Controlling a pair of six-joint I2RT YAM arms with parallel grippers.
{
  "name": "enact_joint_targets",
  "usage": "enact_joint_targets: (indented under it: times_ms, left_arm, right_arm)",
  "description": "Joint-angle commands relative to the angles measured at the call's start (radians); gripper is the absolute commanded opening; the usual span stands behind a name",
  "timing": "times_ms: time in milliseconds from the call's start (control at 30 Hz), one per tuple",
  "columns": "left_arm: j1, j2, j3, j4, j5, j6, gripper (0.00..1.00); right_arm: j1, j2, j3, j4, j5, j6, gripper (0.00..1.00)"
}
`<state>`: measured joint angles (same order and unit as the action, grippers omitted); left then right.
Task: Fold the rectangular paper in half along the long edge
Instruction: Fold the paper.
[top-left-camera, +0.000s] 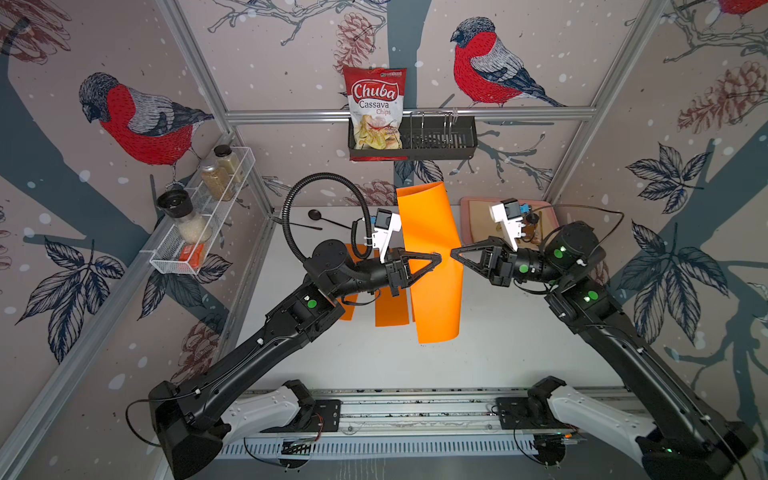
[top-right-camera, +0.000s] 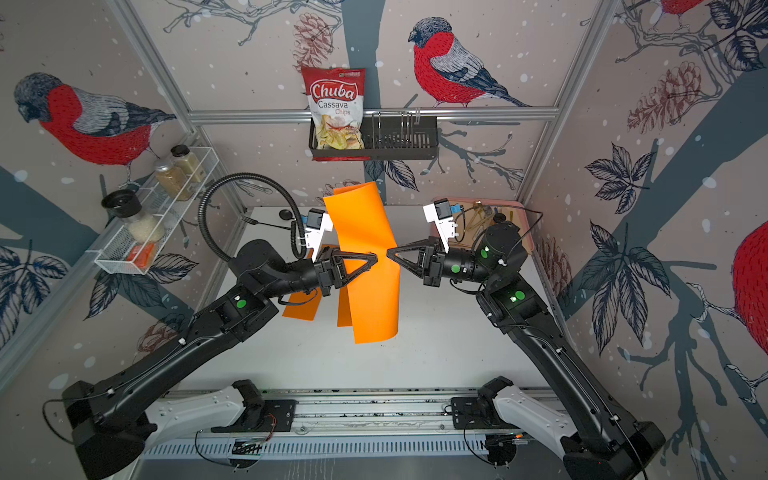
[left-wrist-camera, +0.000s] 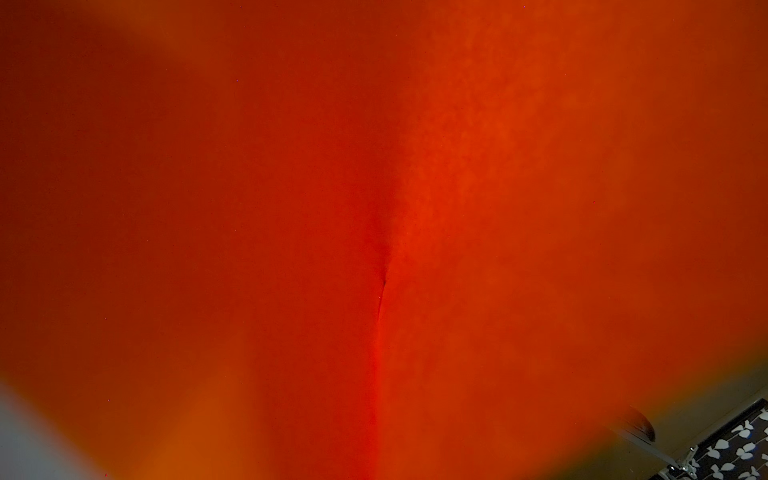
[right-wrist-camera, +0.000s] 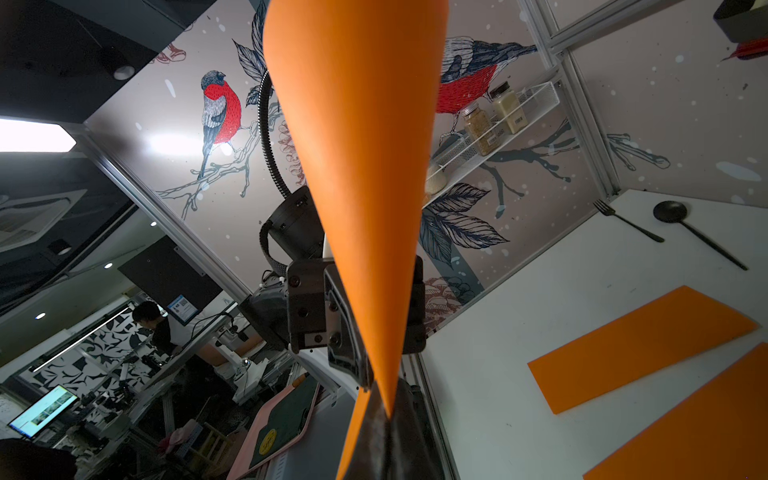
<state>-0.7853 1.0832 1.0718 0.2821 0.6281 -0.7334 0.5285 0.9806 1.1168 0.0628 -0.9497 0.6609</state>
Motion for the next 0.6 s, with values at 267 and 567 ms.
enact_joint_targets:
  times_ms: [267,567]
  left_arm:
    - [-0.001,-0.006,0.002,0.035,0.012,0.004,0.00]
    - [-0.003,0.005,0.002,0.053,0.029,-0.005,0.00]
  right_arm:
    - [-0.036,-0.016,0.024,-0.045,-0.040,-0.035,0.00]
    - [-0.044,-0.017,0.005,0.057,-0.047,0.024,0.05]
